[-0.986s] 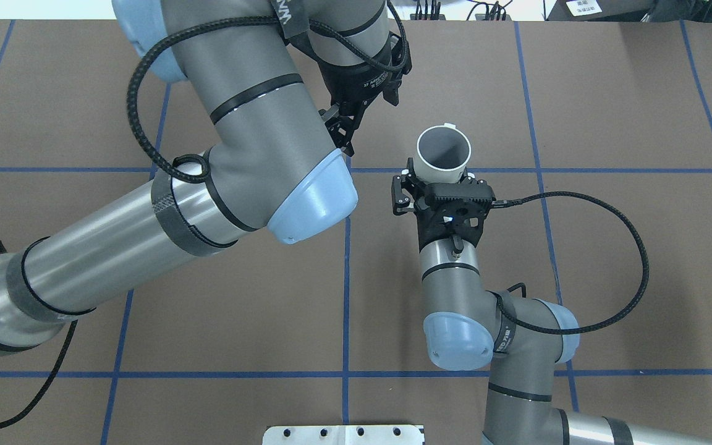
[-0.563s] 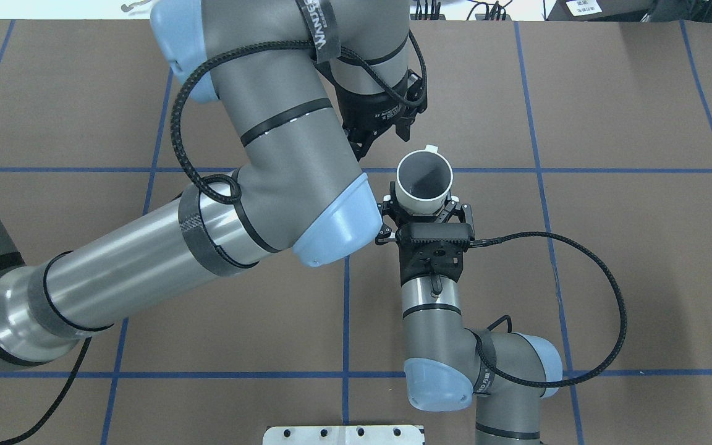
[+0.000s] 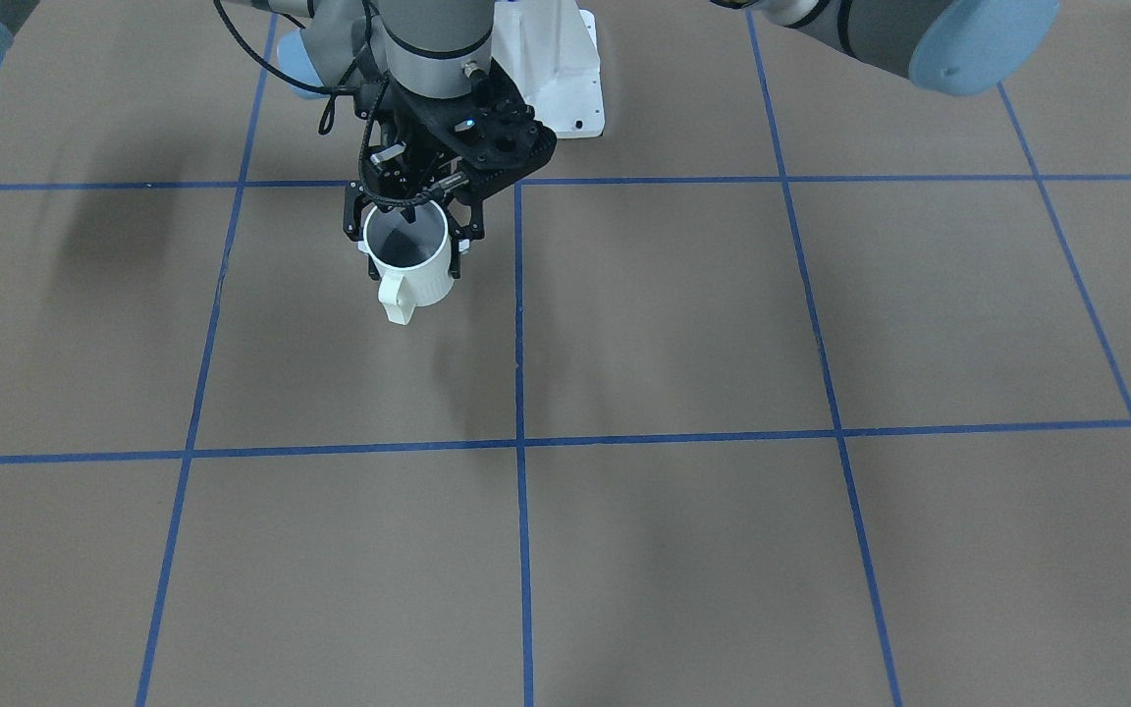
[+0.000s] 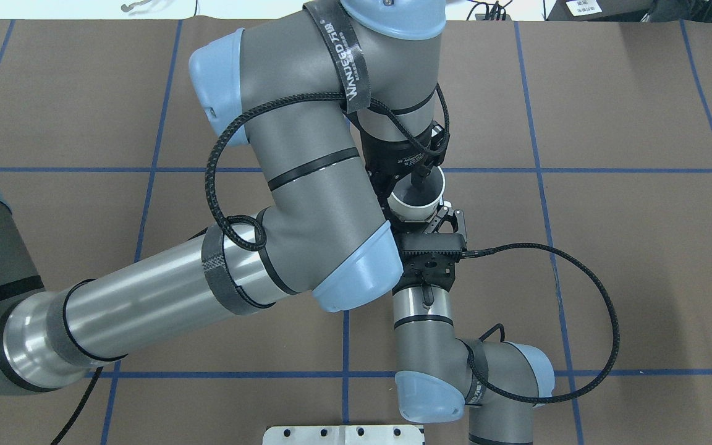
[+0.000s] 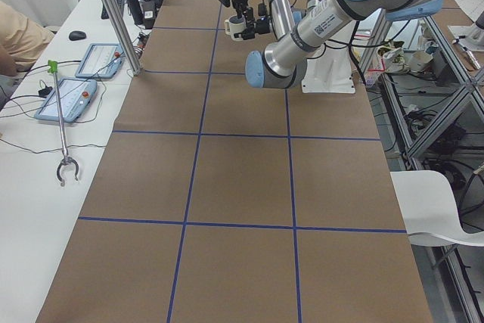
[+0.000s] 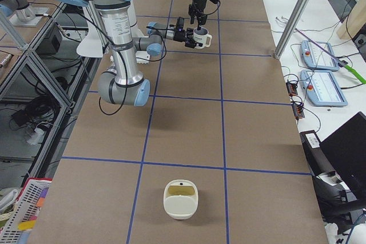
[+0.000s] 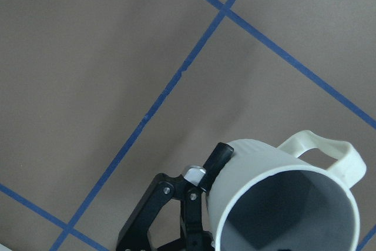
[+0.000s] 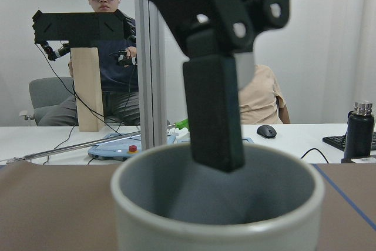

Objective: Left arm hands cup to right arm to dump lemon

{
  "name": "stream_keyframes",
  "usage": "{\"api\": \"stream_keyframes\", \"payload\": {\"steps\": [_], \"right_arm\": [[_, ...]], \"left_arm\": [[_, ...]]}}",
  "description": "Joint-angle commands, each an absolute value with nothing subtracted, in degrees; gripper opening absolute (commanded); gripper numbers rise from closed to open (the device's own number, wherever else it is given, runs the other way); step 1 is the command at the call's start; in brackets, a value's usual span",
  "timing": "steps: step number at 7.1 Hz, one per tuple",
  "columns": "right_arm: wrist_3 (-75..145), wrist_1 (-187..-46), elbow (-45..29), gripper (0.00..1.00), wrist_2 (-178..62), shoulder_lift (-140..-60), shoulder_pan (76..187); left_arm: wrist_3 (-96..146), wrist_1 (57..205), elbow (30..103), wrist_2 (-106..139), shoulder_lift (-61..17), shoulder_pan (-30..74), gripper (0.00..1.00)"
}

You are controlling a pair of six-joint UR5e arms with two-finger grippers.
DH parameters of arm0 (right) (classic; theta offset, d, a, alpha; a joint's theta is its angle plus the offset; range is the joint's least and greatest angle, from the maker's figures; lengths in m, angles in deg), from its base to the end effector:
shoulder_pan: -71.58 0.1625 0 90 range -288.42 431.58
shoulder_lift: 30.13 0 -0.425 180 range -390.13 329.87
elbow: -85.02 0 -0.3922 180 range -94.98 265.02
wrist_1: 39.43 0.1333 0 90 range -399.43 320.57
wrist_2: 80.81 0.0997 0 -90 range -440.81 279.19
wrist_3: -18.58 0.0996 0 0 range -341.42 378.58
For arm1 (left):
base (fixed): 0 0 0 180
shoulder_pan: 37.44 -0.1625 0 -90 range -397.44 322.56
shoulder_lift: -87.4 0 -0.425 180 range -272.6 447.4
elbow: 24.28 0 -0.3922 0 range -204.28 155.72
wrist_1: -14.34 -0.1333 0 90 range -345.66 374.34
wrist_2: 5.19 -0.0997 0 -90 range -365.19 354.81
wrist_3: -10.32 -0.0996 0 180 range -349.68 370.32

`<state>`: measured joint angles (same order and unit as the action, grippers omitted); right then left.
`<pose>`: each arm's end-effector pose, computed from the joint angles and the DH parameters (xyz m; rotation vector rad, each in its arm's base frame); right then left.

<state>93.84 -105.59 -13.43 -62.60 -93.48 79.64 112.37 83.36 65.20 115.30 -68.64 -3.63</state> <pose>-0.5518 -0.3083 0.2475 1.2797 -0.6403 0.5455 0.5207 -0.4483 -0.0306 -0.3566 0.8497 -0.5373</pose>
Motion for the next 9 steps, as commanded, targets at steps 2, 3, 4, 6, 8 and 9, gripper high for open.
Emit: {"api": "stream_keyframes", "payload": {"steps": [2, 3, 4, 6, 8, 9], "right_arm": [[94.0, -105.3, -13.9, 0.29, -64.6, -93.6, 78.8], [94.0, -105.2, -14.0, 0.29, -65.0, -93.5, 78.4], [94.0, -105.2, -14.6, 0.3, -65.4, -93.6, 78.3], [94.0, -105.1, -14.6, 0.3, -65.5, -93.6, 78.3], [94.1, -105.0, -14.6, 0.31, -65.4, -93.8, 78.3], [94.1, -105.0, -14.6, 0.31, -65.3, -93.8, 78.3]], "left_arm": [[112.4, 82.4, 65.4, 115.4, -69.0, -3.7, 0.66], [112.4, 82.4, 65.1, 115.3, -69.0, -3.6, 0.65], [112.4, 82.4, 65.1, 115.3, -69.0, -3.7, 0.65], [112.9, 82.2, 65.0, 115.4, -69.0, -3.7, 0.54], [112.9, 81.9, 65.1, 115.4, -69.0, -3.6, 0.4], [112.9, 81.9, 65.1, 115.4, -69.0, -3.6, 0.34]]}}
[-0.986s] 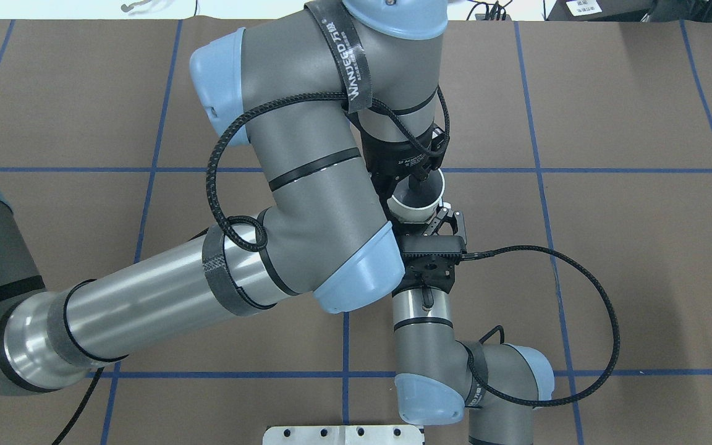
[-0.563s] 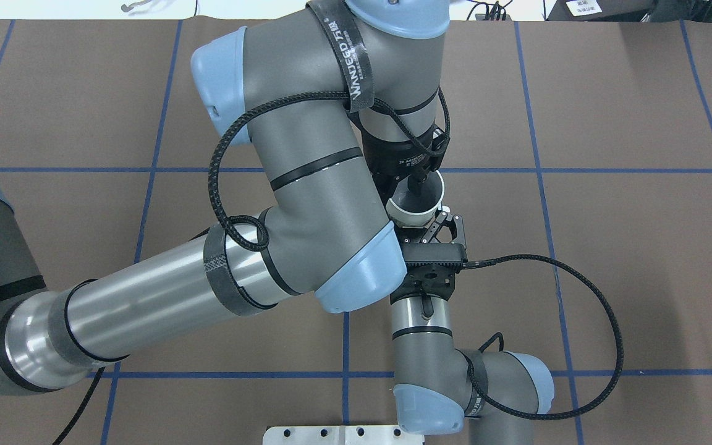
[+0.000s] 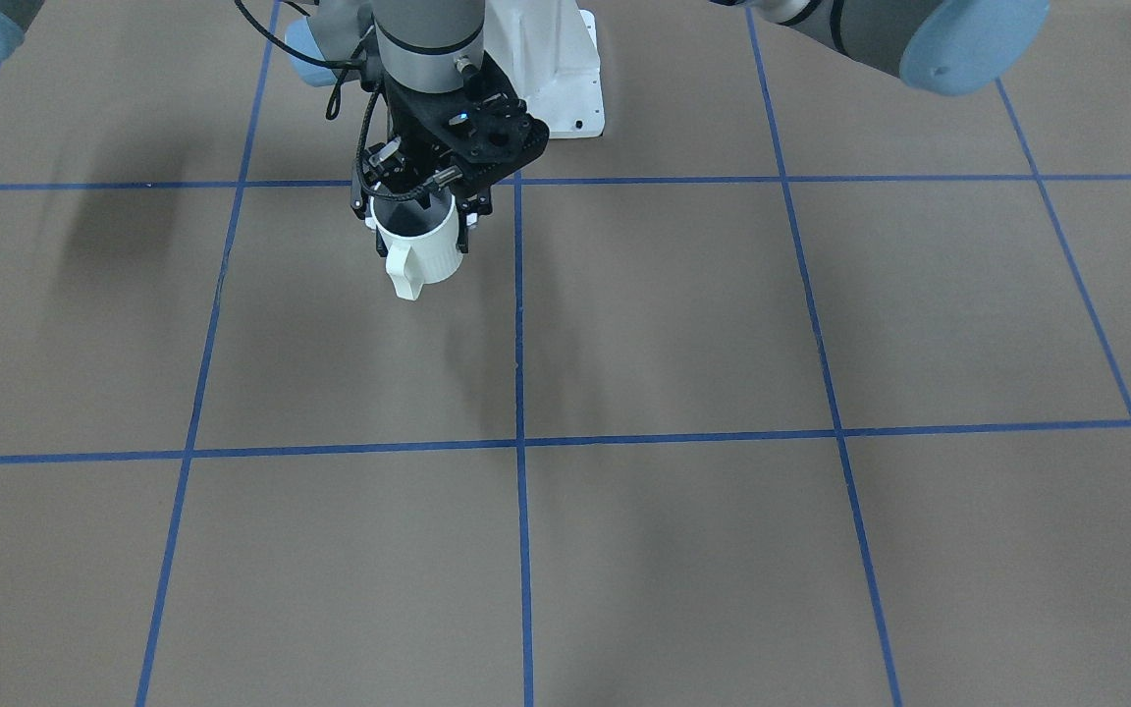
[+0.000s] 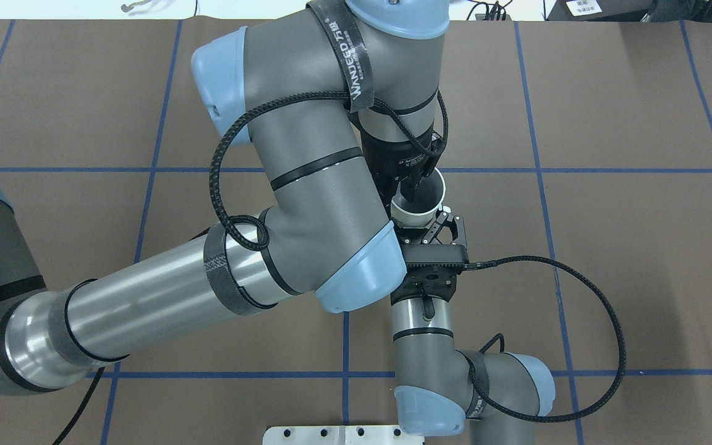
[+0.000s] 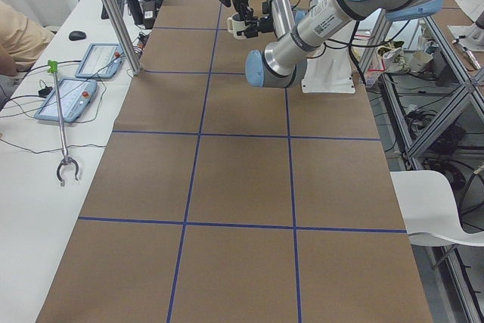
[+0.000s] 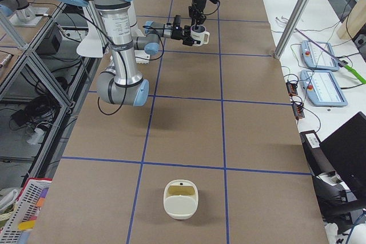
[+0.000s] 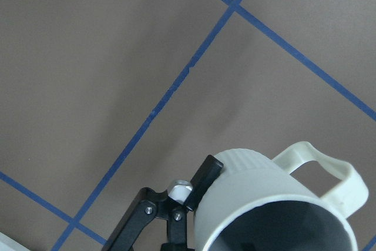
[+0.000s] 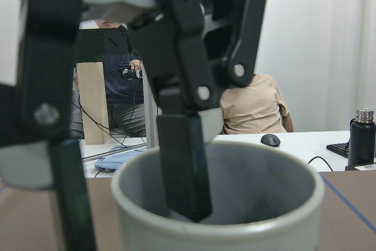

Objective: Left arm hands cup to right arm to dump lemon

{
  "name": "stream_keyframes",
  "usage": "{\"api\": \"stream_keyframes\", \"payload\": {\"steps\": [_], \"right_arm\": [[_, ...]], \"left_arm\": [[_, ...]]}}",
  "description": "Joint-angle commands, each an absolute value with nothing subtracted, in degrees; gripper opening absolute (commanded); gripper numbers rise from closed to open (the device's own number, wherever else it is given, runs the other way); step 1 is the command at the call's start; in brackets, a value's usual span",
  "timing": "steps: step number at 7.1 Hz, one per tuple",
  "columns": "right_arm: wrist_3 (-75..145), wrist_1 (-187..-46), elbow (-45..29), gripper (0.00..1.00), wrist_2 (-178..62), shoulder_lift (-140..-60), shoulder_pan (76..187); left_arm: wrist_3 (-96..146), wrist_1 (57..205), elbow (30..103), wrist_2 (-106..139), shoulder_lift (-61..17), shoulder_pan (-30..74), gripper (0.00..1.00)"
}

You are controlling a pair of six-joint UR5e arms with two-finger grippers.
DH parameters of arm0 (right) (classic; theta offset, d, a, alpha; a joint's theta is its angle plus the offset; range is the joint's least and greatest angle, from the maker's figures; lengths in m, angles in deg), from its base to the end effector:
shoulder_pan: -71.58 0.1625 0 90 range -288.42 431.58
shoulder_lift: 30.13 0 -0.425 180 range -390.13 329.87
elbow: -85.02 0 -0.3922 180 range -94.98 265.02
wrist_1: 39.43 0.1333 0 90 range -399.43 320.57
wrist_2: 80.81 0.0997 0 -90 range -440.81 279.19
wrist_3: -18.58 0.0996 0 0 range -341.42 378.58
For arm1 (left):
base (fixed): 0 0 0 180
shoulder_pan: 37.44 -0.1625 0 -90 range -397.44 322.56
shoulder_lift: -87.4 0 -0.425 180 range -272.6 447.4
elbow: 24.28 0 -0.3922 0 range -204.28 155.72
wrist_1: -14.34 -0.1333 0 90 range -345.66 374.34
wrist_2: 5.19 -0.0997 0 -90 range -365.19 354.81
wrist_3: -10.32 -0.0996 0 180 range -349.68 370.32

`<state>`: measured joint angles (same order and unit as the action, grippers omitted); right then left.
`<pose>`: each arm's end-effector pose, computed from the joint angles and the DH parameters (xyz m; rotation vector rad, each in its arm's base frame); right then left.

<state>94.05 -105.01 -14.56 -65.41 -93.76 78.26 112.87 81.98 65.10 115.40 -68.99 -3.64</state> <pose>-0.5479 -0.2951 0.2394 1.3074 -0.6592 0.5708 0.5206 -0.4479 -0.0312 -0.3672 0.8301 -0.5516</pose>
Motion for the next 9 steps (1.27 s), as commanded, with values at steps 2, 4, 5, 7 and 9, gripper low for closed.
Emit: {"api": "stream_keyframes", "payload": {"steps": [2, 4, 5, 7, 9], "right_arm": [[94.1, -104.9, -14.8, 0.31, -65.3, -93.9, 78.3], [94.2, -104.9, -14.9, 0.31, -65.1, -93.9, 78.3], [94.2, -104.9, -14.9, 0.31, -65.0, -93.9, 78.3], [94.3, -104.9, -14.8, 1.0, -64.6, -94.0, 78.2], [94.8, -105.0, -14.0, 1.0, -64.5, -94.4, 77.6]], "left_arm": [[112.9, 81.9, 65.1, 115.3, -68.9, -3.6, 0.32], [113.0, 81.1, 65.1, 115.4, -69.0, -3.7, 0.0], [113.0, 79.4, 65.6, 115.3, -69.0, -3.6, 0.0], [113.0, 79.0, 66.0, 115.4, -69.0, -3.5, 0.0], [113.0, 79.0, 67.0, 115.4, -69.2, -3.4, 0.0]]}}
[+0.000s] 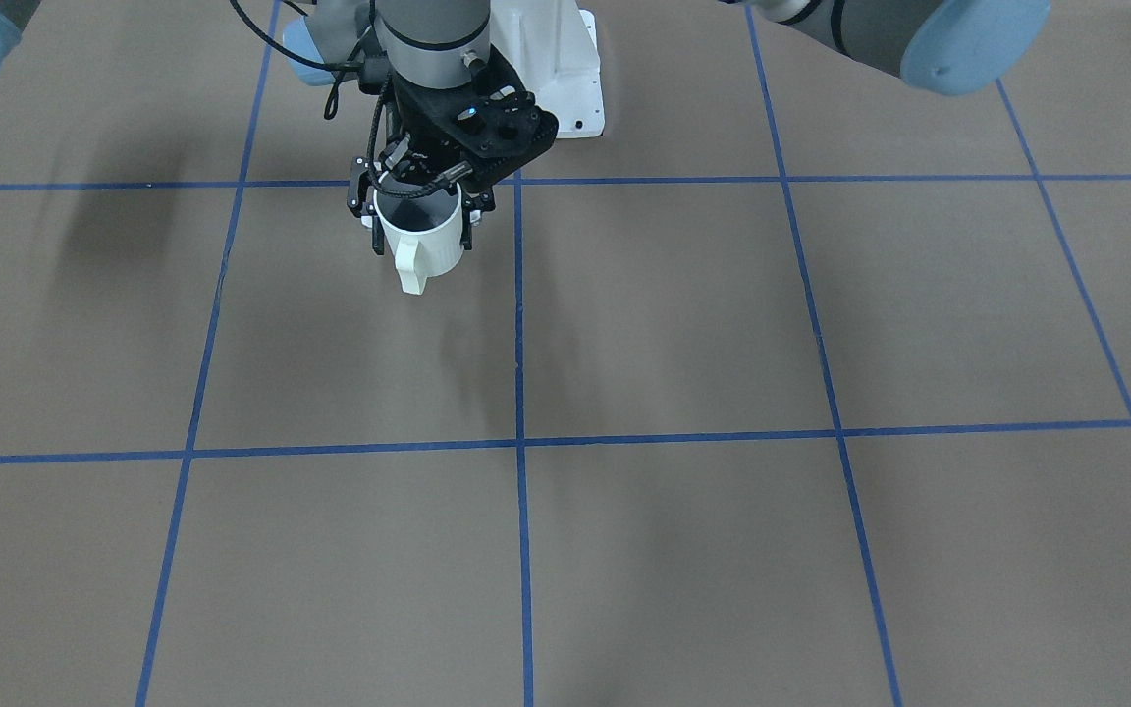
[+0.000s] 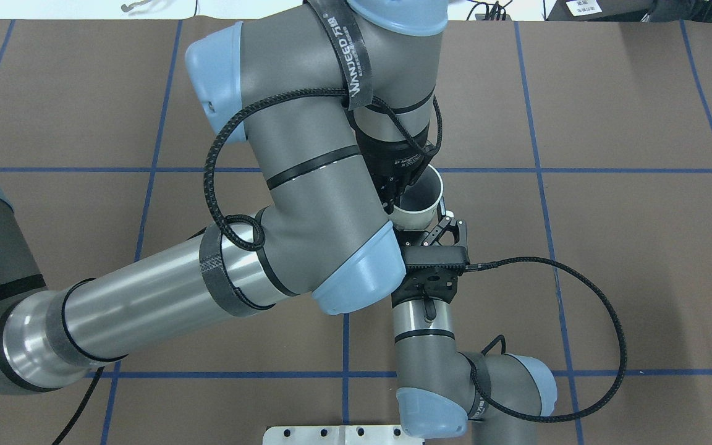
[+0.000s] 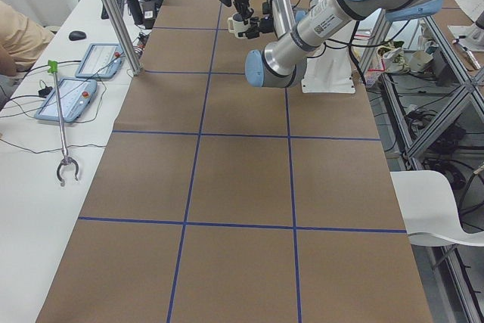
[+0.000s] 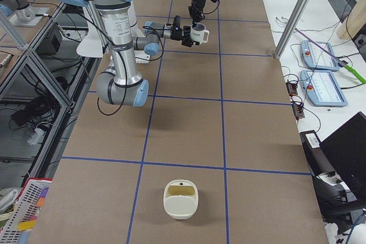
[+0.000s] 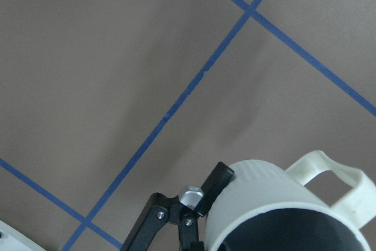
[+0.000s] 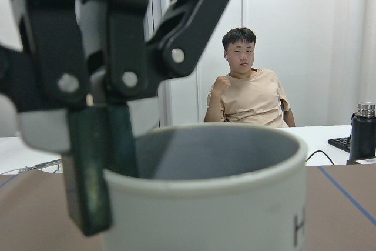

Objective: Left arm hands cup to right arm to dump lemon

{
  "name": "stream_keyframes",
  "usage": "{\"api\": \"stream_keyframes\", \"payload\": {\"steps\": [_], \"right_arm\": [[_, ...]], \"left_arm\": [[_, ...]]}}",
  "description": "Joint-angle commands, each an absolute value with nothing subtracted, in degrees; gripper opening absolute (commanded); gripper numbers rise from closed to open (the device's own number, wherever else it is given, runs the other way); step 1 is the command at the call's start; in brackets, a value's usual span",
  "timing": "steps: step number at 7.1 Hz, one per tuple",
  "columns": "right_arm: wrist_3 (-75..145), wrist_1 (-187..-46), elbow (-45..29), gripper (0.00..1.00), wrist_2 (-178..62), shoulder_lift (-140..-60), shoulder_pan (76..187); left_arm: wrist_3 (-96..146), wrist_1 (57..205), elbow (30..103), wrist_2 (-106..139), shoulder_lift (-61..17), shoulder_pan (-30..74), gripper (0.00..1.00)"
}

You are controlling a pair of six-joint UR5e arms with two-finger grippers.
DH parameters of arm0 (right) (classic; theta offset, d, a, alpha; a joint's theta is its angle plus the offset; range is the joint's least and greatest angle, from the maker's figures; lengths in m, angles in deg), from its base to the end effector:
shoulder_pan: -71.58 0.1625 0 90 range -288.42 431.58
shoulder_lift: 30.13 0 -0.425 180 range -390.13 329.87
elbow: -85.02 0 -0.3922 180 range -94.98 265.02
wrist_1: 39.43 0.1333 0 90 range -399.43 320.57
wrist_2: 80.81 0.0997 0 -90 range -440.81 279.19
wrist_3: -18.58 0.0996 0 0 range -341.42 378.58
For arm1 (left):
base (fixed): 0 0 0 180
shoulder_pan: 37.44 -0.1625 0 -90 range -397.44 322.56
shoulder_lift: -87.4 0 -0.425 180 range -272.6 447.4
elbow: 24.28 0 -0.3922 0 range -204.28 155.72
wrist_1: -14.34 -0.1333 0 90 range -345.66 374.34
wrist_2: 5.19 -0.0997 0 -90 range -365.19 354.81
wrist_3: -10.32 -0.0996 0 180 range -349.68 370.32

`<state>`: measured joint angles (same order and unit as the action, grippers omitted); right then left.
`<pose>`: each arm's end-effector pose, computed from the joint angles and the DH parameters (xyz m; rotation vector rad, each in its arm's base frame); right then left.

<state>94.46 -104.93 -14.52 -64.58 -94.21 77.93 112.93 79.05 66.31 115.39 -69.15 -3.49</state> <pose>-0.5504 -0.2916 0.2448 1.2921 -0.6674 0.5595 0.5127 -0.4448 -0.0324 -0.3735 0.8049 -0.5648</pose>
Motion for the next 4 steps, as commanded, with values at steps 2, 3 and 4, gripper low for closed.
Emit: {"api": "stream_keyframes", "payload": {"steps": [2, 3, 4], "right_arm": [[94.8, -105.0, -10.8, 1.0, -64.5, -94.3, 76.7], [94.8, -104.9, -9.7, 1.0, -64.1, -94.5, 76.7], [94.8, -104.9, -10.2, 1.0, -61.1, -94.6, 76.9]], "left_arm": [[113.0, 78.9, 69.4, 115.5, -69.2, -3.0, 0.0], [113.0, 78.9, 71.2, 115.5, -69.2, -2.5, 0.0], [112.9, 78.8, 74.5, 115.5, -68.7, -1.6, 0.0]]}}
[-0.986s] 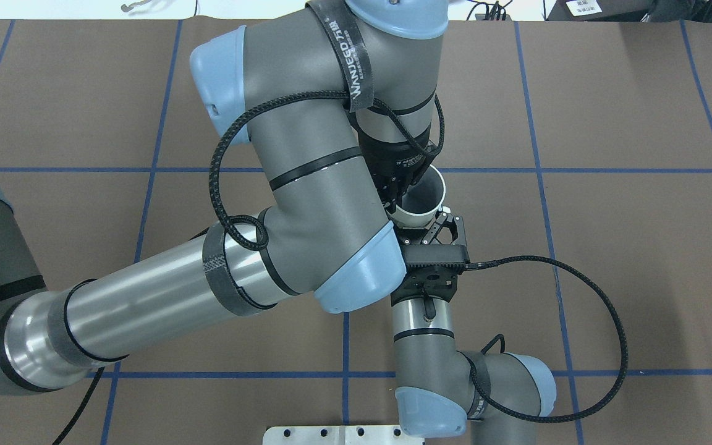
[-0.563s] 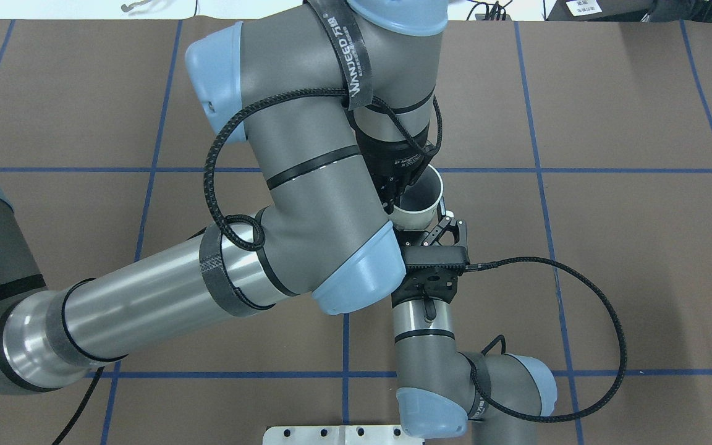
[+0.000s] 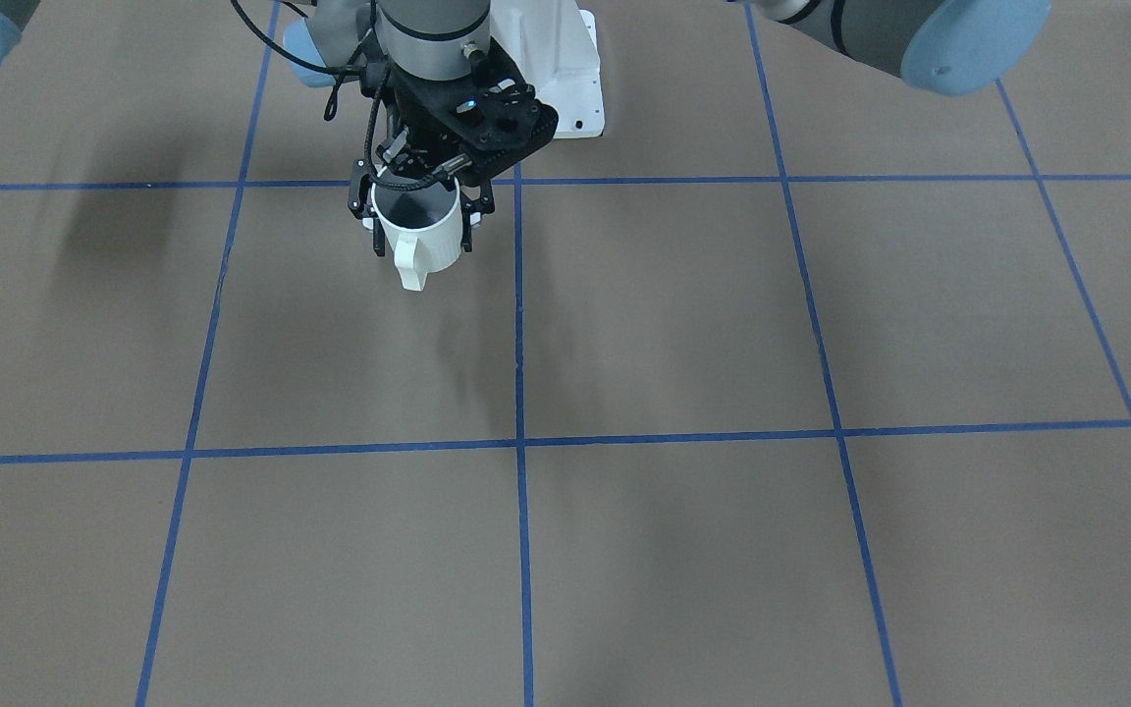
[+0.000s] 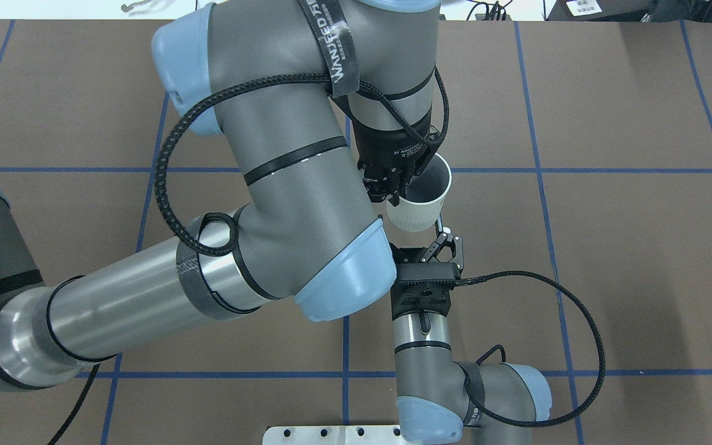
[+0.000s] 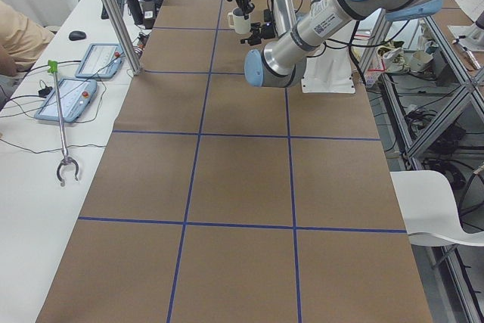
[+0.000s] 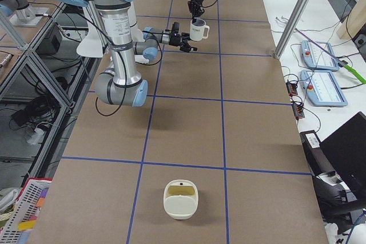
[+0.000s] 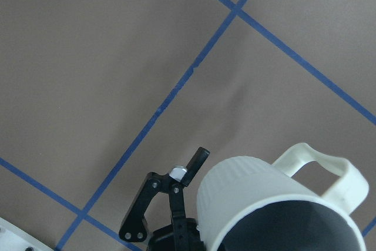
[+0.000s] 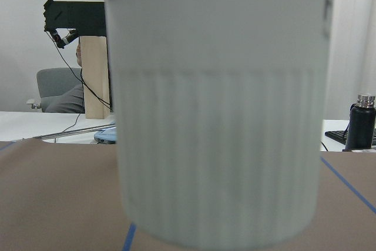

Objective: Left arm hands cup to right arm to dump lemon

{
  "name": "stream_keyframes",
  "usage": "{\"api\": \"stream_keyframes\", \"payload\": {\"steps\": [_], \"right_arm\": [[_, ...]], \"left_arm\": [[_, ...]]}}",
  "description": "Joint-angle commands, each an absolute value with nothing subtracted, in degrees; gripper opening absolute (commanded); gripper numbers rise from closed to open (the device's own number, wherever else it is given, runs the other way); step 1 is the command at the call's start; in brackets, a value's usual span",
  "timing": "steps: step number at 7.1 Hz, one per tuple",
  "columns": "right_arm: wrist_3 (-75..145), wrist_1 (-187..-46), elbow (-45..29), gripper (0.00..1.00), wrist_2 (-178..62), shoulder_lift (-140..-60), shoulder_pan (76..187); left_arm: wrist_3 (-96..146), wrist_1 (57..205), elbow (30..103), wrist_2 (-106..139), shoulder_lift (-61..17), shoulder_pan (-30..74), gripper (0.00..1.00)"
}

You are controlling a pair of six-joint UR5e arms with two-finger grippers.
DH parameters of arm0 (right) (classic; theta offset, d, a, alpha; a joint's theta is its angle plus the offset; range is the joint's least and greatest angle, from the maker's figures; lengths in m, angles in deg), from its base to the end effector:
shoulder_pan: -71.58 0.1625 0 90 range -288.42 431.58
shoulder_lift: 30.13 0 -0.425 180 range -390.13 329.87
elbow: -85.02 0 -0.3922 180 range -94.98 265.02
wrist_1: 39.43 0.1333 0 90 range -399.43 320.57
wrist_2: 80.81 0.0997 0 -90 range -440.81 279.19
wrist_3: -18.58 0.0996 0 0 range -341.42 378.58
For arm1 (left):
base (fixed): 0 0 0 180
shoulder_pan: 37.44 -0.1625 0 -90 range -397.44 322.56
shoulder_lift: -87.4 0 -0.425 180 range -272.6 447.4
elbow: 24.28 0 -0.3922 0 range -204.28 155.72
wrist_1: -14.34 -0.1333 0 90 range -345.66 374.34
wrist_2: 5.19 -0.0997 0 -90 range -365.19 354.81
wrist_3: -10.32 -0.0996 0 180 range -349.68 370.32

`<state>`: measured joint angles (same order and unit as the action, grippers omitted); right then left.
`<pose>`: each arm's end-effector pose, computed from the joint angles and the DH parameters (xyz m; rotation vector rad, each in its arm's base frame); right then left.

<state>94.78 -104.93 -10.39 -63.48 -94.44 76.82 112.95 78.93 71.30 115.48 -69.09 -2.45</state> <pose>-0.5775 -0.2823 0.2774 1.2744 -0.6247 0.4895 0.4780 -0.4353 -0.0548 -0.3455 0.8876 -0.5507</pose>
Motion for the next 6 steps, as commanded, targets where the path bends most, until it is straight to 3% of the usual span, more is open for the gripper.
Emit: {"api": "stream_keyframes", "payload": {"steps": [1, 3, 6], "right_arm": [[94.8, -104.7, -10.4, 1.0, -57.7, -94.8, 78.0], [92.3, -104.6, -16.4, 1.0, -43.9, -99.4, 83.1], [76.7, -104.6, -25.7, 1.0, -20.0, -108.8, 95.3]], "left_arm": [[112.1, 78.9, 79.2, 115.5, -65.3, -0.6, 0.0], [101.7, 79.1, 90.5, 115.1, -52.1, 1.1, 0.0], [78.0, 81.4, 95.9, 115.0, -33.1, 7.4, 0.0]]}}
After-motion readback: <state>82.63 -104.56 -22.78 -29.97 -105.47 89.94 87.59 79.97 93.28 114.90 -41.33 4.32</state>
